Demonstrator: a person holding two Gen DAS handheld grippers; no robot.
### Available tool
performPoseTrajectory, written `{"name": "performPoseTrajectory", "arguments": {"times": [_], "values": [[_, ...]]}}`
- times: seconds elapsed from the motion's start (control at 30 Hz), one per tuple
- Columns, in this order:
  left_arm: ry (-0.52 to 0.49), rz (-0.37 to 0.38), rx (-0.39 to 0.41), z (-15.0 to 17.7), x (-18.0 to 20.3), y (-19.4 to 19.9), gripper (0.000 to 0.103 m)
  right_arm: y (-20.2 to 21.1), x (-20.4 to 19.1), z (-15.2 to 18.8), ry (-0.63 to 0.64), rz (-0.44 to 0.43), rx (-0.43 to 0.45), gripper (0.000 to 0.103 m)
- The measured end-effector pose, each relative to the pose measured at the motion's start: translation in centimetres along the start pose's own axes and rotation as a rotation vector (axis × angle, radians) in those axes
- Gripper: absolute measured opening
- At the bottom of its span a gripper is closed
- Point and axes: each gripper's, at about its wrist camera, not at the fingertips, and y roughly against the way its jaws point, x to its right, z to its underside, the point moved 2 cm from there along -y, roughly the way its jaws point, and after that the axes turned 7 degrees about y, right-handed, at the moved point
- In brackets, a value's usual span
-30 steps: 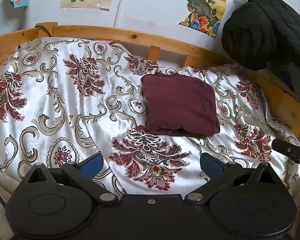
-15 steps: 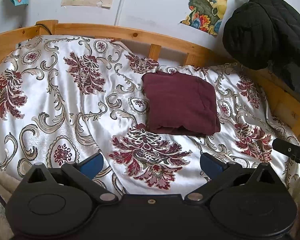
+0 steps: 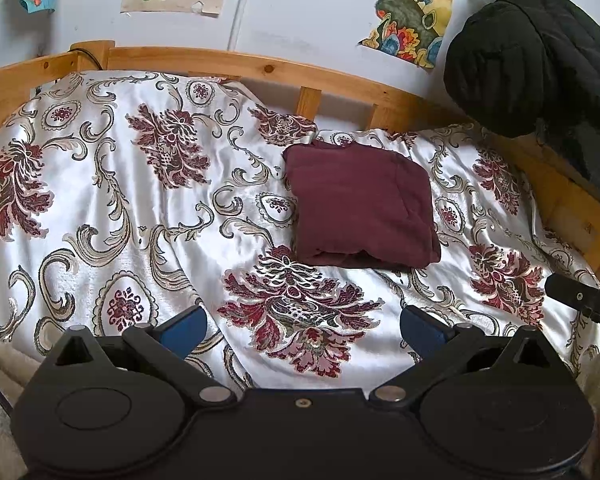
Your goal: Fold small clothes
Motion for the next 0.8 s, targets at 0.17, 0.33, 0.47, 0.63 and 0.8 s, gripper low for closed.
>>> {"name": "performPoseTrajectory", "arguments": {"times": [0.17, 0.33, 0.47, 0.63, 0.8], "values": [[0.001, -0.001, 0.0, 0.0, 0.05, -0.01, 0.102, 0.02, -0.03, 0.08, -0.002, 0.0, -0.001, 0.103], [0.0, -0.001, 0.0, -0.01, 0.05, -0.01, 0.102, 0.03, -0.01, 0.09, -0.002, 0.0, -0.001, 0.103], [0.0, -0.001, 0.0, -0.01, 0.05, -0.02, 0.102, 0.03, 0.01, 0.08, -0.002, -0.001, -0.001, 0.103], [0.0, -0.002, -0.001, 0.0, 0.06, -0.02, 0.102, -0.01, 0.1, -0.01, -0.002, -0.001, -0.002, 0.103], [0.001, -0.002, -0.002, 0.04, 0.05, -0.01, 0.102, -0.01, 0.11, -0.03, -0.003, -0.001, -0.003, 0.103]]}}
